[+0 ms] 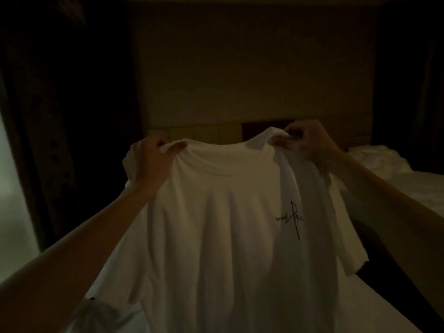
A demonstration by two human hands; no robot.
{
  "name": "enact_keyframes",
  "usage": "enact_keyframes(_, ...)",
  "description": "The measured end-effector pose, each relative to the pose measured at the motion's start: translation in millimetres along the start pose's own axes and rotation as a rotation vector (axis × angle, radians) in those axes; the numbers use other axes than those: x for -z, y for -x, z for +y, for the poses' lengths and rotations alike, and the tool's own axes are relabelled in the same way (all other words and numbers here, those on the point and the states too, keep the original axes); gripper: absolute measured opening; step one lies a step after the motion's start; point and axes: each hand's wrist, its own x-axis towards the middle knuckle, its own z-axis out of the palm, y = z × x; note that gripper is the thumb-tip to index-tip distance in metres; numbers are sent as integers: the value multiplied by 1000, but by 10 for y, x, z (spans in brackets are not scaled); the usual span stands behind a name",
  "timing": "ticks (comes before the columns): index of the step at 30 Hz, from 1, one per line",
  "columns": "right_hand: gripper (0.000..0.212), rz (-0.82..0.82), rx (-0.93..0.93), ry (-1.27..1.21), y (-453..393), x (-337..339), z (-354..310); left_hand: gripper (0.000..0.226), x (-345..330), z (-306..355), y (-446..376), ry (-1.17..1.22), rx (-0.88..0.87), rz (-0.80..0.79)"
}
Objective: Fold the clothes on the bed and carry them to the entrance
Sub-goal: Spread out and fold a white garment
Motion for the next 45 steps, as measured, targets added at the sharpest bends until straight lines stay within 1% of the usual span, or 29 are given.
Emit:
enact_keyframes(1, 27, -21, -17, 42, -72, -125, 157, 55, -193, -109, 30, -44, 24, -51)
enact_keyframes(3, 27, -65, -56, 111, -210, -403, 547, 43, -597, -331, 129, -99, 55, -163)
enact_keyframes(6, 23, -111, -110, 208, -411, -922, 1272, 39, -1300, -759, 331, -79, 80, -344)
enact_keyframes(8, 24, -167, -140, 271, -571, -1334, 1812, 34, -1853, -1132, 501, -81, 112, -416)
enact_keyframes(10, 28, -236, -189, 280, -668, -1794, 2377, 30, -2424, -1523, 725, -134, 185, -507)
enact_keyframes(13, 27, -326, -303, 274, -647, -2492, 3220, 24, -3232, -2077, 1124, -226, 304, -624)
enact_keyframes(16, 20, -355, -409, 330, -474, -3124, 4049, 24, -3899, -2566, 1640, -294, 337, -711)
enact_keyframes(18, 17, -362, -468, 397, -294, -3449, 4487, 25, -4254, -2856, 1994, -323, 353, -750)
enact_keyframes(20, 17, -381, -475, 494, -109, -3730, 4844, 27, -4530, -3119, 2325, -347, 378, -772)
enact_keyframes(23, 18, -450, -461, 573, 162, -4053, 5255, 30, -4784, -3407, 2767, -366, 411, -794)
enact_keyframes(26, 25, -515, -455, 646, 394, -4243, 5466, 32, -4888, -3521, 3002, -383, 418, -805)
enact_keyframes(28, 34, -502, -472, 696, 454, -4268, 5465, 32, -4900, -3548, 2994, -352, 432, -804)
enact_keyframes(31, 41, -517, -438, 794, 431, -4182, 5363, 33, -4739, -3567, 2826, -327, 438, -773)
enact_keyframes(32, 44, -539, -458, 809, 423, -4123, 5320, 34, -4640, -3592, 2787, -346, 443, -782)
enact_keyframes(35, 57, -637, -621, 778, 456, -3857, 5173, 43, -4173, -3620, 2687, -568, 444, -881)
enact_keyframes(37, 68, -691, -748, 730, 515, -3600, 5052, 54, -3801, -3626, 2693, -691, 558, -975)
enact_keyframes(38, 70, -696, -815, 675, 555, -3464, 5003, 56, -3615, -3642, 2730, -739, 597, -1048)
enact_keyframes(39, 68, -702, -874, 610, 605, -3328, 4953, 54, -3439, -3636, 2772, -778, 612, -1154)
enact_keyframes(40, 62, -705, -916, 560, 659, -3198, 4893, 52, -3289, -3661, 2827, -784, 638, -1211)
enact_keyframes(42, 47, -655, -964, 502, 774, -2997, 4826, 60, -3060, -3736, 2901, -761, 732, -1212)
enact_keyframes(43, 40, -616, -980, 455, 823, -2931, 4806, 62, -2980, -3690, 2887, -758, 743, -1214)
enact_keyframes(45, 31, -551, -1015, 336, 905, -2851, 4757, 53, -2931, -3661, 2863, -695, 761, -1151)
